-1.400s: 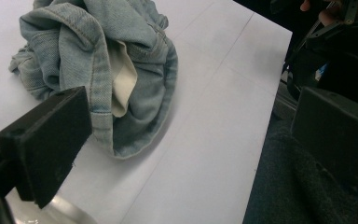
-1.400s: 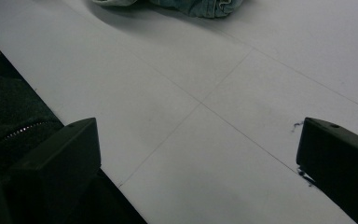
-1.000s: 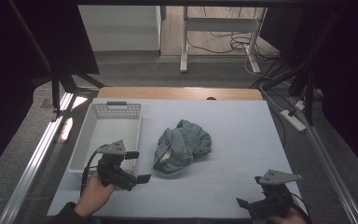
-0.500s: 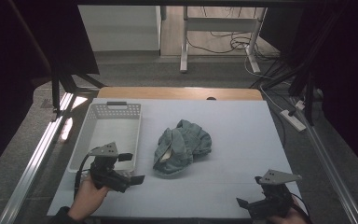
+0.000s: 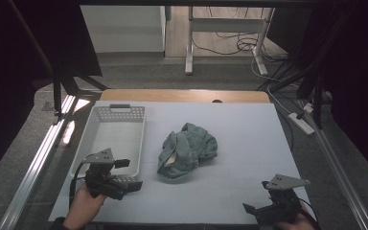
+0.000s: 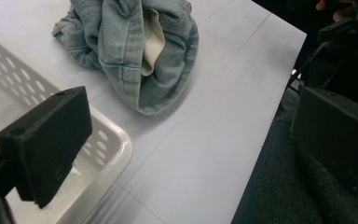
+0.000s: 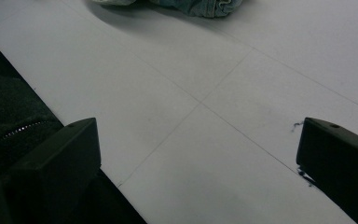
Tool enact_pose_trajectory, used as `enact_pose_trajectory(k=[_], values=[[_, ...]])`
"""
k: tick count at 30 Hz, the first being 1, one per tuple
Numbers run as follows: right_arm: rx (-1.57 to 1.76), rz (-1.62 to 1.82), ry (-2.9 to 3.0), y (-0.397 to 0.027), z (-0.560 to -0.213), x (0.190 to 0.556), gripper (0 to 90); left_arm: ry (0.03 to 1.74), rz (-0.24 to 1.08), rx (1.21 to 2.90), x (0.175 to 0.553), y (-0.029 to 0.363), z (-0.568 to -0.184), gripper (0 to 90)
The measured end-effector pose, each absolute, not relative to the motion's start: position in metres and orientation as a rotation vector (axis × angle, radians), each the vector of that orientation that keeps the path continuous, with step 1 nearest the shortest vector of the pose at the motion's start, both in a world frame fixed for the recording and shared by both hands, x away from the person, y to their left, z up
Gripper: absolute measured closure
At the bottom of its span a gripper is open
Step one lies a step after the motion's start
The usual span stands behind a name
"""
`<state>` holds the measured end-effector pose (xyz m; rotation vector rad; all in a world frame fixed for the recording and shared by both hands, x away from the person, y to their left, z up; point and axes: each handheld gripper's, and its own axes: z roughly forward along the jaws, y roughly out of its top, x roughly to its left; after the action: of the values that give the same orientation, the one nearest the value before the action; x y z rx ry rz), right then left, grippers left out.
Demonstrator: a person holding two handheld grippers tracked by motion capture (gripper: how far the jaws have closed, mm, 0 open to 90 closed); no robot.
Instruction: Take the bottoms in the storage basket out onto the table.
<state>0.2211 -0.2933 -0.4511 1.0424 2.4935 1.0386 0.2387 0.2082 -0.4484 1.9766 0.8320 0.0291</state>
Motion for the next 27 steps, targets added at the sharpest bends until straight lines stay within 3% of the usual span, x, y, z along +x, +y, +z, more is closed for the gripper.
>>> enact_pose_trajectory(k=[27], values=[[1.044, 1.032, 2.495, -0.293, -0.451, 0.221, 0.2, 0.901, 0.041, 1.949, 0.222, 0.23, -0.455, 0.0]])
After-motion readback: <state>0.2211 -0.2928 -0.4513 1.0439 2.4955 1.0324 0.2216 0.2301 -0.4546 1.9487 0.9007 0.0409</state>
